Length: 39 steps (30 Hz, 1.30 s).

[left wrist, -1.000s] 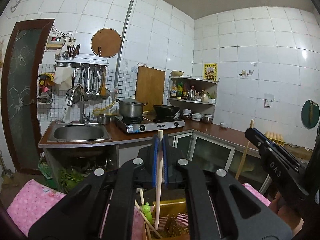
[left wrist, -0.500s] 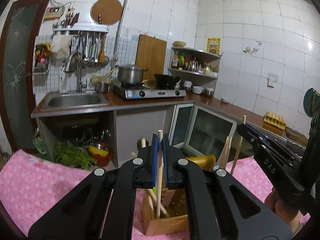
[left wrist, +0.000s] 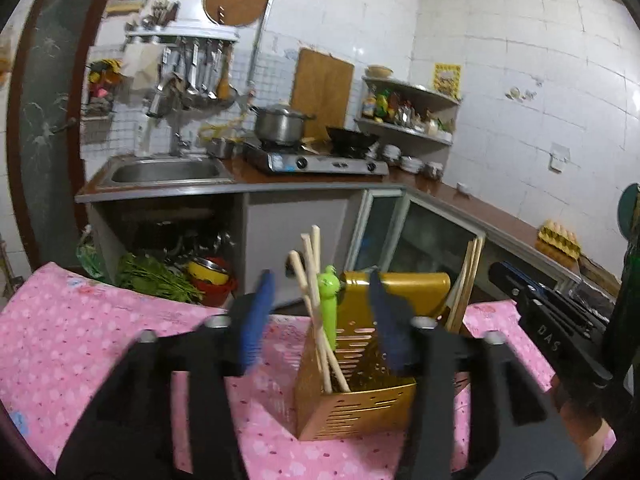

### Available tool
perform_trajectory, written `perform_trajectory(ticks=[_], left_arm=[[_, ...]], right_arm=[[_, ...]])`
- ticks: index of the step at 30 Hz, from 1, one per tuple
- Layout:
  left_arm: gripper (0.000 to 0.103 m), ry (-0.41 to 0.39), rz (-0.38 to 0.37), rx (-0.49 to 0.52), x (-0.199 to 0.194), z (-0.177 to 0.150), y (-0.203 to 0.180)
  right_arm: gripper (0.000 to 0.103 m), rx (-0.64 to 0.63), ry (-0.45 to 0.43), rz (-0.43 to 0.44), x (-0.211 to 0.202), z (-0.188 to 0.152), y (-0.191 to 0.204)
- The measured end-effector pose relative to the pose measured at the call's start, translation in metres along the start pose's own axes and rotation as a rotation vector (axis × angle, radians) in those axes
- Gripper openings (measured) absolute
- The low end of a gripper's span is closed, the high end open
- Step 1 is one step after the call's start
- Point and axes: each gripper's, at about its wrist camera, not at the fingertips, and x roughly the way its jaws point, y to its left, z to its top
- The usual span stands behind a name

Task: Organize utensils
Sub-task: 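Drop the left tool's chopstick into the holder and open while the right tool releases its chopstick, then move both open tools back toward the metal spoon on the tablecloth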

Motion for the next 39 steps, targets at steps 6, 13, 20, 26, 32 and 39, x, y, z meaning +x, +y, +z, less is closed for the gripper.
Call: perform_trajectory(ticks=[6,13,20,26,32,39], left_arm=[[0.072,-0.013,0.013,0.014,-0.034,0.001,-0.002],[0.091,-0.019,0.034,0.041,-0.081,-0.012,0.001],[0.098,0.023,0.065,0.044,-0.107,-0.048,0.014],[0.098,0.115,0.093,0.023,-0.116,-0.086,0.040],[0.098,0.173,0.122,0.060,-0.139,-0.124,0.056],[0.098,0.246,0.165,0.079,-0.164,-0.158,0.089]], right_arm=[[0.046,-0.013,-0.016,-0.015,-0.032,0.007,0.004],[0.053,-0.007,0.047,-0.046,-0.075,-0.013,0.001],[0.053,-0.002,0.147,-0.078,-0.107,-0.067,0.003],[0.053,0.005,0.214,-0.093,-0.128,-0.119,0.011],[0.053,-0.002,0.268,-0.096,-0.150,-0.155,0.022],[0.053,-0.012,0.323,-0.096,-0.171,-0.183,0.045]])
